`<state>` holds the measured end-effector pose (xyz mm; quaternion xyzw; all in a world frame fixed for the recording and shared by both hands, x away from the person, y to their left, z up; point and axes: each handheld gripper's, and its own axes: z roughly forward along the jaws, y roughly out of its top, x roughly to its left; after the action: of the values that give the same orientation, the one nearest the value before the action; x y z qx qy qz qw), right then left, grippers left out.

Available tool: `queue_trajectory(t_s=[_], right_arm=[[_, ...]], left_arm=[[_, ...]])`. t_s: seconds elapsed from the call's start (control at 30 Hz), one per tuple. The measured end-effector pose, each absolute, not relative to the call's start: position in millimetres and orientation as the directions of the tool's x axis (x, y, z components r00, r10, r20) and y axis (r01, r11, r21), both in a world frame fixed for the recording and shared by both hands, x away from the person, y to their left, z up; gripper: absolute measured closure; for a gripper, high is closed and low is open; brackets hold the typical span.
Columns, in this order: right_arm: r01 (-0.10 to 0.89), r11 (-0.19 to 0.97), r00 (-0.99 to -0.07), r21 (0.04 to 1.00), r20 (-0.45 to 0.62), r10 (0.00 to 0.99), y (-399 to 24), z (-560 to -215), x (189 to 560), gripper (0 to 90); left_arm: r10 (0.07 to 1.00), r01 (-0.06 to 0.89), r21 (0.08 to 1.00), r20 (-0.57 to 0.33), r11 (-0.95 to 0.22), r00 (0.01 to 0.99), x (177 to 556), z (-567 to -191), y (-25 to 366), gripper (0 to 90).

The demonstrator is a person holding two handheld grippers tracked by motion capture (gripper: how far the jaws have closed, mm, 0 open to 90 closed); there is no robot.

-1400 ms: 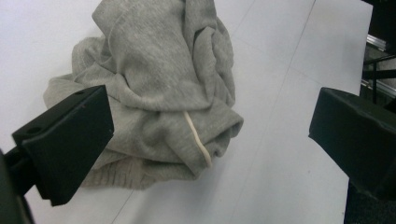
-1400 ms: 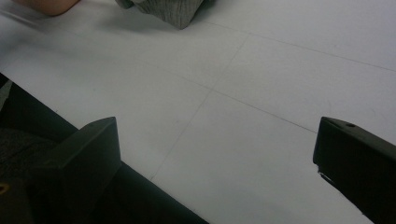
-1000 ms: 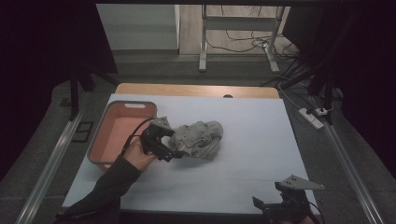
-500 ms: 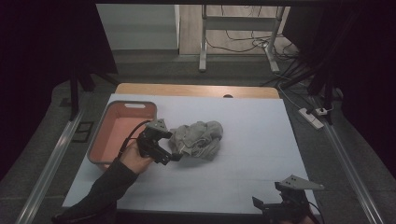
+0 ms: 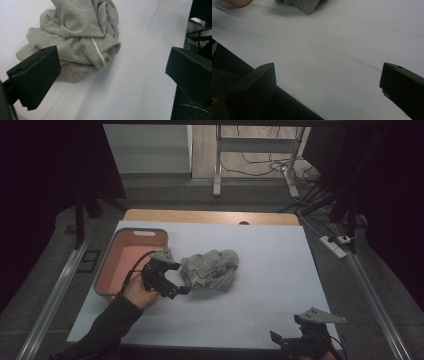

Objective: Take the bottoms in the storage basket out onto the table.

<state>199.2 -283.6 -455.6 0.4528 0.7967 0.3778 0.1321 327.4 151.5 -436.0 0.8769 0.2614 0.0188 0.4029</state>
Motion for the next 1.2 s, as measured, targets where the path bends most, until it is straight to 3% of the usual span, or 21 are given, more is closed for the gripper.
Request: queue_trajectory(t_s=[1.2], right_arm=[[0.617,0.307,-0.560,0.724,0.130,0.818,-283.3,-455.5,199.6,0.9]], left_arm=[[0.514,0.477,0.731,-0.201,-0.488,0.834,298.0,-438.2,177.5,0.1]])
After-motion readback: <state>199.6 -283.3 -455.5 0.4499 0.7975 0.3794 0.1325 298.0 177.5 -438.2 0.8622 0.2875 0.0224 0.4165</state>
